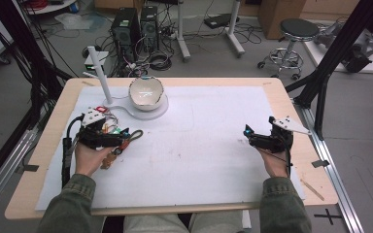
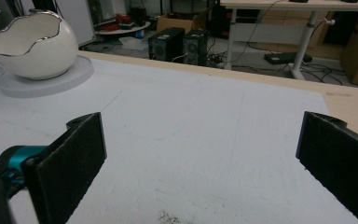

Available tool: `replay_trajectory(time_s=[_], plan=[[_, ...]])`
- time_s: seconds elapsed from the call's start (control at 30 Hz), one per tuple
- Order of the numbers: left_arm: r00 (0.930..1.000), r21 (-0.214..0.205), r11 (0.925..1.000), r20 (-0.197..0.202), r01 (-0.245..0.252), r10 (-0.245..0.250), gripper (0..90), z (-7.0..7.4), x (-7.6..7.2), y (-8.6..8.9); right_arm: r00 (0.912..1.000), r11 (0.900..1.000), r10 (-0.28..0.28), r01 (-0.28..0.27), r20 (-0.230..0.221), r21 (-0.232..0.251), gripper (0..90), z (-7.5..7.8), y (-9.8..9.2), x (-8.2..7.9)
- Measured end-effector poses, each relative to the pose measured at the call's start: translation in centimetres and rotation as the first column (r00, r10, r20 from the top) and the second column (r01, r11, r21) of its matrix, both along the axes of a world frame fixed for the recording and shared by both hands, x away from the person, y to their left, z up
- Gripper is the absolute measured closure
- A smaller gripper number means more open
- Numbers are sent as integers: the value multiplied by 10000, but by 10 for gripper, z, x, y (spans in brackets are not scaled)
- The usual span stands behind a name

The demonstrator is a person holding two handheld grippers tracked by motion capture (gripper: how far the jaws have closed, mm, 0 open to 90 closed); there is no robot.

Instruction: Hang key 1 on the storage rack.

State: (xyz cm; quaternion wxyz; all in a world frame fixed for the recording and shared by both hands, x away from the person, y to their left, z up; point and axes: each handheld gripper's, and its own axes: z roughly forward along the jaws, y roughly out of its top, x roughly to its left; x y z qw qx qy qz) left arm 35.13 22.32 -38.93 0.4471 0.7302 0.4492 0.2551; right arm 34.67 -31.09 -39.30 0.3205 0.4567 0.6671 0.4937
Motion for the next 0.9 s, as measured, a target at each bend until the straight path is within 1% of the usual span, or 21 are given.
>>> replay_trajectory(time_s=[0.07,0.1,0.13,0.17,0.2,0.23,0.3,0.37,0.4,0.43,0.47,0.5,0.57,0.6,0.63,0.73,0.9], plan=[[9997,195,9998,-208,94,-90,18,-3,2,-3,10000,10000,12,-12,-26,25,6,0,0,0],[9991,286,9994,-378,194,-183,18,-5,4,-5,10000,10000,7,-7,-69,72,6,0,1,0],[9991,286,9994,-378,194,-183,18,-5,4,-5,10000,10000,2,-1,-63,43,6,0,1,0],[9977,425,9985,-594,339,-314,19,-7,5,-7,10000,10000,12,-11,-63,36,6,0,1,0],[9977,425,9985,-594,339,-314,19,-7,5,-7,10000,10000,19,-19,-64,29,6,0,1,0],[9964,531,9978,-761,408,-367,19,-10,7,-9,10000,10000,18,-18,-67,28,6,0,1,0],[9950,738,9961,-906,492,-424,18,-12,8,-10,10000,10000,30,-30,-67,32,6,-1,1,0],[9949,791,9959,-943,446,-371,18,-13,8,-11,10000,10000,63,-62,-59,37,6,-1,0,0],[9940,871,9949,-1008,505,-416,18,-14,9,-11,9999,9999,85,-85,-56,69,6,-1,0,0],[9916,948,9943,-1237,496,-377,18,-17,11,-11,9999,9999,93,-93,-42,59,6,-1,0,0],[9916,948,9943,-1237,496,-377,18,-17,11,-11,9999,9999,106,-106,-31,53,6,-1,0,0],[9888,1035,9931,-1436,560,-407,18,-20,12,-12,9999,9999,112,-112,-34,68,6,-1,0,0],[9884,1041,9930,-1463,554,-398,18,-21,12,-13,9999,9999,114,-114,-35,60,6,-1,0,0],[9861,1146,9914,-1601,638,-450,18,-23,14,-14,9999,9999,125,-125,-32,43,6,-1,0,0],[9861,1146,9914,-1601,638,-450,18,-23,14,-14,9999,9999,125,-125,-32,43,6,-1,0,0],[9777,1254,9890,-2038,782,-515,18,-29,17,-16,9998,9998,182,-181,-118,45,6,-1,1,0],[9661,1353,9867,-2527,899,-534,18,-33,20,-17,9993,9995,307,-306,-204,43,6,-2,2,1]])
